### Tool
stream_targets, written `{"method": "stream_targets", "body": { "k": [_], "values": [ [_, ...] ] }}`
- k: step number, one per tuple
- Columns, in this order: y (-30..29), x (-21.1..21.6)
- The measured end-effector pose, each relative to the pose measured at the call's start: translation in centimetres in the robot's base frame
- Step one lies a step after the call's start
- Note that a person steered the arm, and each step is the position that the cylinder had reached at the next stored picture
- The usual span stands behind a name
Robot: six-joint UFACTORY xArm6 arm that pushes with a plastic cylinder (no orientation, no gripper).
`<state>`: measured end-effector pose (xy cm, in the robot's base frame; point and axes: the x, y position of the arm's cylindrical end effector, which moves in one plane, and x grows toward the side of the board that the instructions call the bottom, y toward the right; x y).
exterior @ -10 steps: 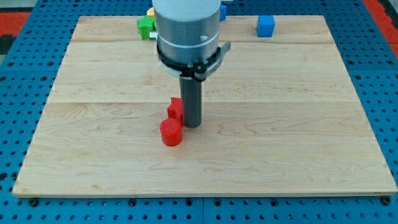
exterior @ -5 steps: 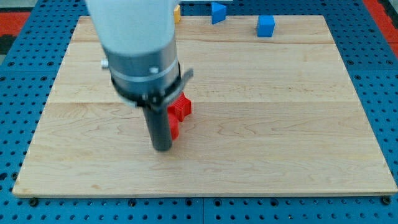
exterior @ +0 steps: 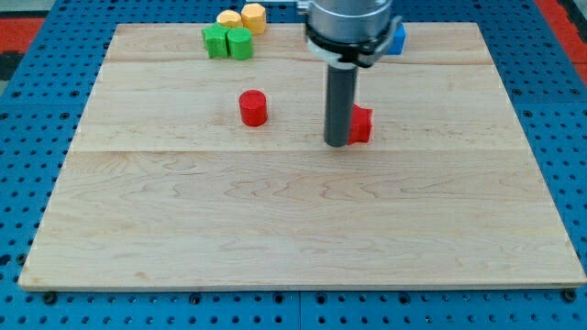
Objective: Move red star to the bottom left side of blue cube
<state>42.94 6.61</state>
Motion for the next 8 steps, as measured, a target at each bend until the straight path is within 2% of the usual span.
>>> {"method": "stream_targets", "body": {
  "k": [1,4,5,6,7,8],
  "values": [
    [4.7,-0.1],
    [3.6,-9.1],
    [1.8,-6.6],
    [2.7,-10.8],
    [5.5,-16.9],
    [6.4,-15.5]
  ]
}}
